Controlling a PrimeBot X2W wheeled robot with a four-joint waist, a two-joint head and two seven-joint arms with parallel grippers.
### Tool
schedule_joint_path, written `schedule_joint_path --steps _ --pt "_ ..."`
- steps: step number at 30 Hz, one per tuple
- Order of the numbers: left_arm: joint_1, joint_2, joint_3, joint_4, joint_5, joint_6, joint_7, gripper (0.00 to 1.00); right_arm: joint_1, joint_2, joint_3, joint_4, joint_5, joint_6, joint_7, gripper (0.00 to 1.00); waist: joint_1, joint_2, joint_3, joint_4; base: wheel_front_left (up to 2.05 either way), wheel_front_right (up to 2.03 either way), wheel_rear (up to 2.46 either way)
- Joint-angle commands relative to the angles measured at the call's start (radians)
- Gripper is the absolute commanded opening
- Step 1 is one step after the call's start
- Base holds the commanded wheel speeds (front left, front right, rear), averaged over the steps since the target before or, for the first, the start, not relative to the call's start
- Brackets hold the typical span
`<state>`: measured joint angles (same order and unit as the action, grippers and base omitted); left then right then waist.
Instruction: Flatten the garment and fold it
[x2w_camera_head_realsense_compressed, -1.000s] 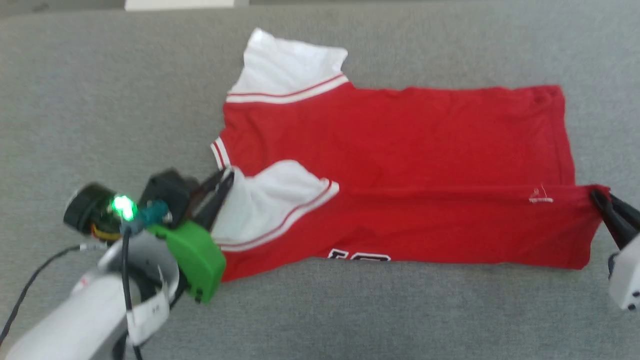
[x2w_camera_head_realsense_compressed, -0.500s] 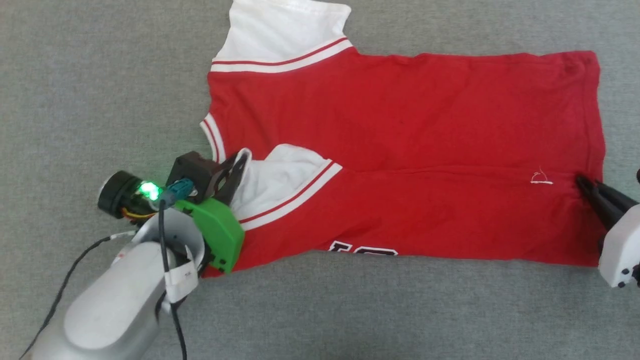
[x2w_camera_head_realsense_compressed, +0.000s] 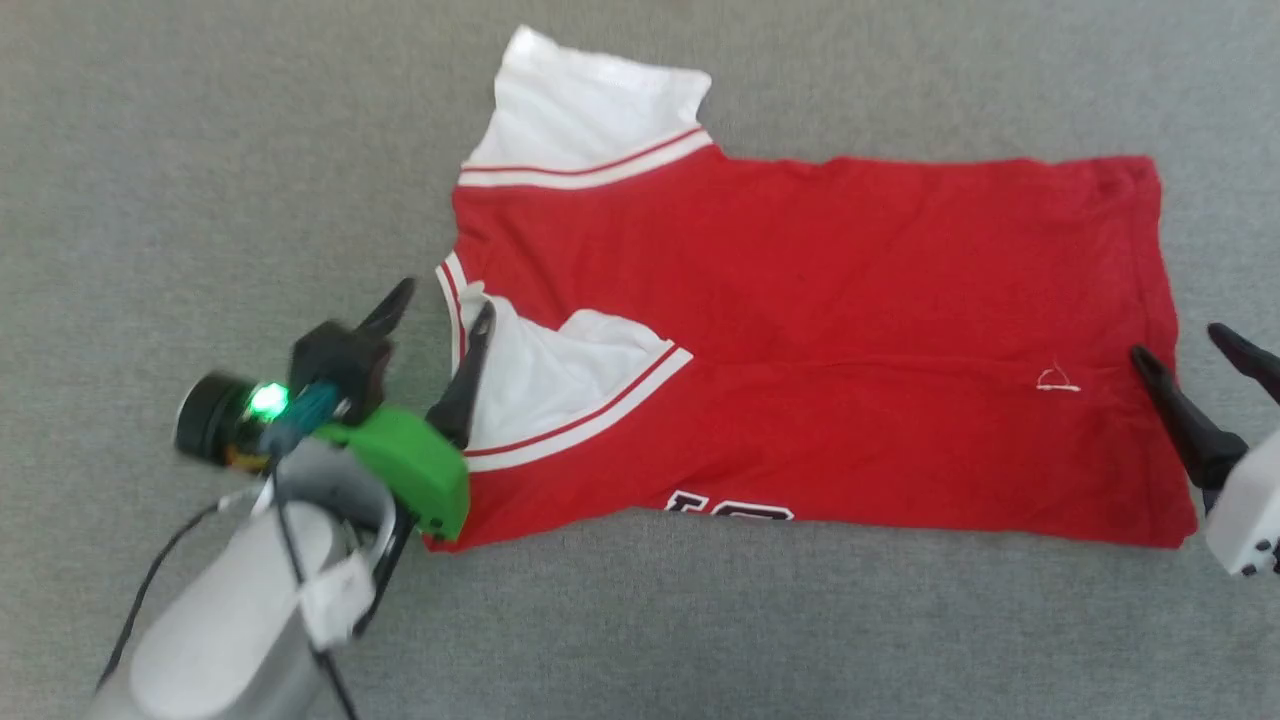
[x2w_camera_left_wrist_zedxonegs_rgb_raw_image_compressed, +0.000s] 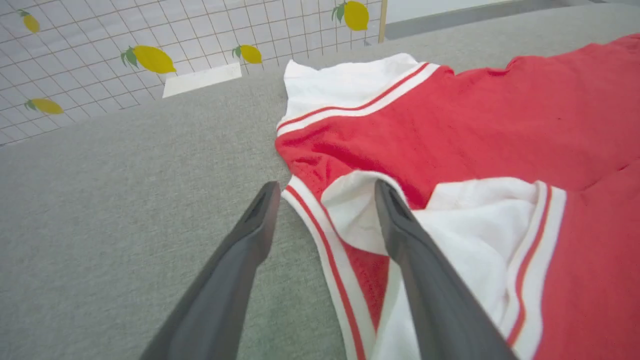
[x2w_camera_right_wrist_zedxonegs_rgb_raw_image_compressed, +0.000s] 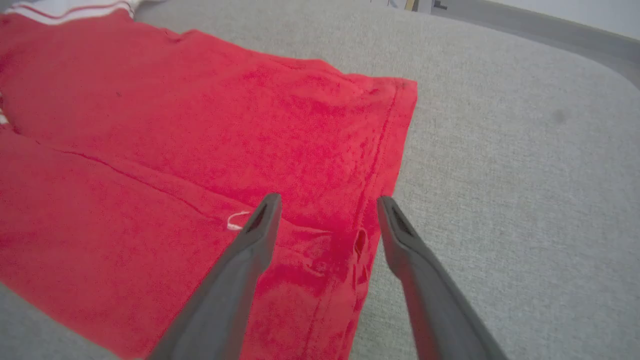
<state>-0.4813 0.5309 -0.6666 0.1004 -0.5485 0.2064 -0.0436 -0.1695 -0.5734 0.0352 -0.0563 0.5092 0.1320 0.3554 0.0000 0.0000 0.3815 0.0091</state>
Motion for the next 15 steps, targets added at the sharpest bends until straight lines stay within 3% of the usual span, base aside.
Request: schedule_joint_path --steps 1,7,10,15 --pt "0.047 0.010 0.020 -0.024 -0.012 0.031 -0.029 1.00 0.032 0.023 -0.025 -0.016 -0.010 -0.001 -0.017 1.00 0.0000 0.0000 -0.077 0.000 0.00 0.00 0.00" --pt "0.252 0.024 0.101 -0.178 -0.003 0.185 -0.177 1.00 0.164 0.180 -0.179 -0.095 -0.147 -0.001 -0.126 1.00 0.0000 0.0000 -0.158 -0.001 0.00 0.00 0.00" --pt "0.354 -0.003 0.135 -0.246 0.024 0.254 -0.210 1.00 0.233 0.287 -0.243 -0.131 -0.227 -0.001 -0.192 1.00 0.0000 0.0000 -0.186 0.001 0.00 0.00 0.00" --pt "0.500 -0.082 0.179 -0.286 0.079 0.311 -0.217 1.00 0.328 0.435 -0.282 -0.132 -0.322 -0.001 -0.266 1.00 0.0000 0.0000 -0.213 0.003 0.00 0.00 0.00"
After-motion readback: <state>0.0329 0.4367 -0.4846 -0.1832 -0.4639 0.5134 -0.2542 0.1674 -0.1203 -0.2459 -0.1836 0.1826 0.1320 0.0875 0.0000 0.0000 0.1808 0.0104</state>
